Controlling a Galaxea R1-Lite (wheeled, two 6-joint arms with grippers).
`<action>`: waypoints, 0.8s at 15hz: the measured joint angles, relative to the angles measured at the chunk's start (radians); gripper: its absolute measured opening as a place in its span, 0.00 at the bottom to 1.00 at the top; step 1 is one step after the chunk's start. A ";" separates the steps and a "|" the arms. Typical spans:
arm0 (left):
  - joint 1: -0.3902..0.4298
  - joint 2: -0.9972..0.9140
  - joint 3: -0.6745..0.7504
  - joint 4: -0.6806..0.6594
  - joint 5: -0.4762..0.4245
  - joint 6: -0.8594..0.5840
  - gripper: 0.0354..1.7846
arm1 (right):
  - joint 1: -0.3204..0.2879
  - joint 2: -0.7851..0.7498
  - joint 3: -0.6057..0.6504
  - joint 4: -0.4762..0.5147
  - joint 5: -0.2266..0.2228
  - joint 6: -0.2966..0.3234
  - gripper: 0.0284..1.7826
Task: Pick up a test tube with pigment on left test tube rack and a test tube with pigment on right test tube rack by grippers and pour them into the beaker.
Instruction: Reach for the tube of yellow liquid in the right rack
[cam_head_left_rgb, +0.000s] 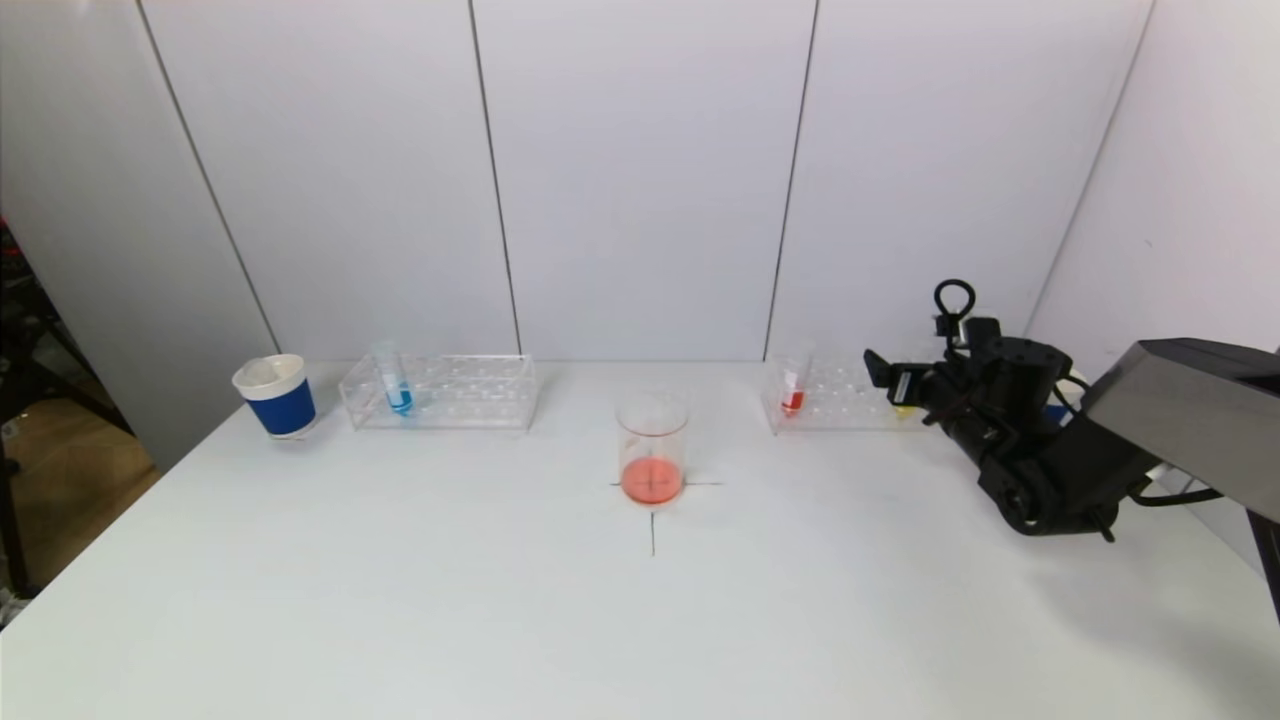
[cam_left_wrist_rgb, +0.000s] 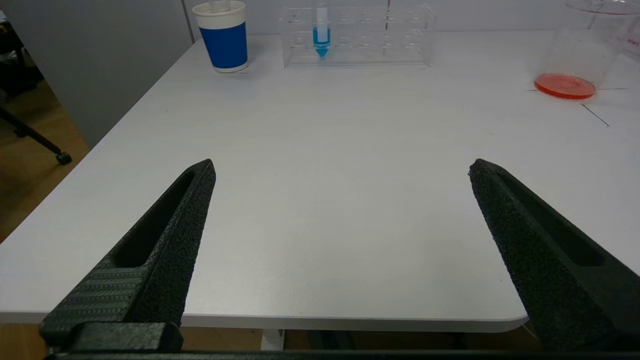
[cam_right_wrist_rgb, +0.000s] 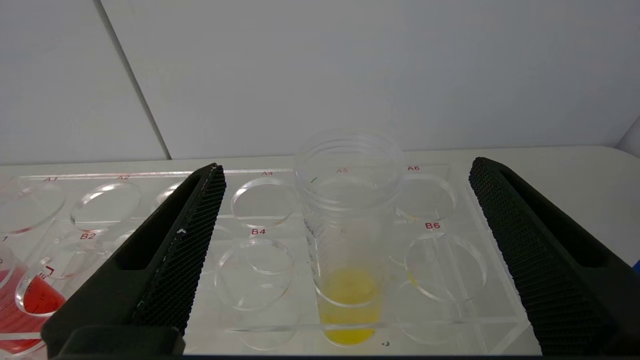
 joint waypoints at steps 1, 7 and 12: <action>0.000 0.000 0.000 0.000 0.000 0.000 0.99 | 0.000 0.003 -0.007 0.006 0.000 -0.001 0.99; 0.000 0.000 0.000 0.000 0.000 0.000 0.99 | 0.001 0.021 -0.035 0.021 0.001 -0.006 0.99; 0.000 0.000 0.000 0.000 0.000 0.000 0.99 | -0.001 0.027 -0.052 0.033 0.001 -0.007 0.99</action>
